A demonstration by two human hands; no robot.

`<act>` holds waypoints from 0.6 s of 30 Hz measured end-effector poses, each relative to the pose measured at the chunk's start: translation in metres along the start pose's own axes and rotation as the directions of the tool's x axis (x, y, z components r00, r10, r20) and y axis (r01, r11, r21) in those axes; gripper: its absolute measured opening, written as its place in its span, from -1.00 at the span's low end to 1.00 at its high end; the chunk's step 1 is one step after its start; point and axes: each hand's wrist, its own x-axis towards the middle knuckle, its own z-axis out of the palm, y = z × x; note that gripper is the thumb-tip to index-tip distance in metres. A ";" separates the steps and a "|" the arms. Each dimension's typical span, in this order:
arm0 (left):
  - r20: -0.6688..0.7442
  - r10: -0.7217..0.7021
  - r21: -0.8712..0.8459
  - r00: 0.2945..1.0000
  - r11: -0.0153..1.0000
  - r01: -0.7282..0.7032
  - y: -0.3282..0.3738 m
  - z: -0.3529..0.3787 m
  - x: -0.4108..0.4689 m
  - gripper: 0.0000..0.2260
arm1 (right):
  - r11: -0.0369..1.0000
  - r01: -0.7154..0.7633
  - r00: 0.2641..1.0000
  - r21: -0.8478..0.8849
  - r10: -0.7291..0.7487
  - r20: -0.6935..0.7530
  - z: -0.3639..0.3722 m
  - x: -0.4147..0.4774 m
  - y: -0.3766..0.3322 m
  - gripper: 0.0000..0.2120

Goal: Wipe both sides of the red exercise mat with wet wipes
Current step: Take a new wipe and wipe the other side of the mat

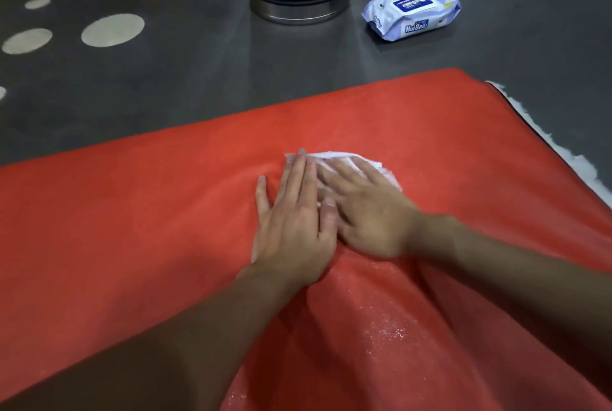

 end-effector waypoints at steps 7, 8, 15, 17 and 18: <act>-0.008 -0.004 0.029 1.000 1.000 0.004 0.000 0.001 0.001 -0.30 | 0.961 -0.276 0.961 0.007 0.276 -0.024 0.007 -0.007 -0.018 -0.31; -0.001 -0.001 0.032 1.000 0.999 0.001 0.000 0.001 0.001 -0.29 | 0.985 -0.170 0.986 0.027 0.169 0.004 0.007 -0.016 -0.026 -0.30; -0.036 -0.005 0.031 0.999 0.999 0.006 -0.001 0.003 0.001 -0.30 | 0.888 -0.459 0.888 -0.004 0.459 -0.007 0.006 -0.023 0.002 -0.29; -0.013 -0.007 0.037 1.000 0.999 0.008 -0.001 0.002 0.001 -0.28 | 0.960 -0.279 0.960 0.008 0.279 -0.030 0.011 -0.037 -0.036 -0.36; -0.007 -0.007 0.037 1.000 0.999 0.007 -0.001 0.001 0.001 -0.27 | 0.986 -0.165 0.986 0.026 0.166 -0.007 0.011 -0.047 -0.041 -0.40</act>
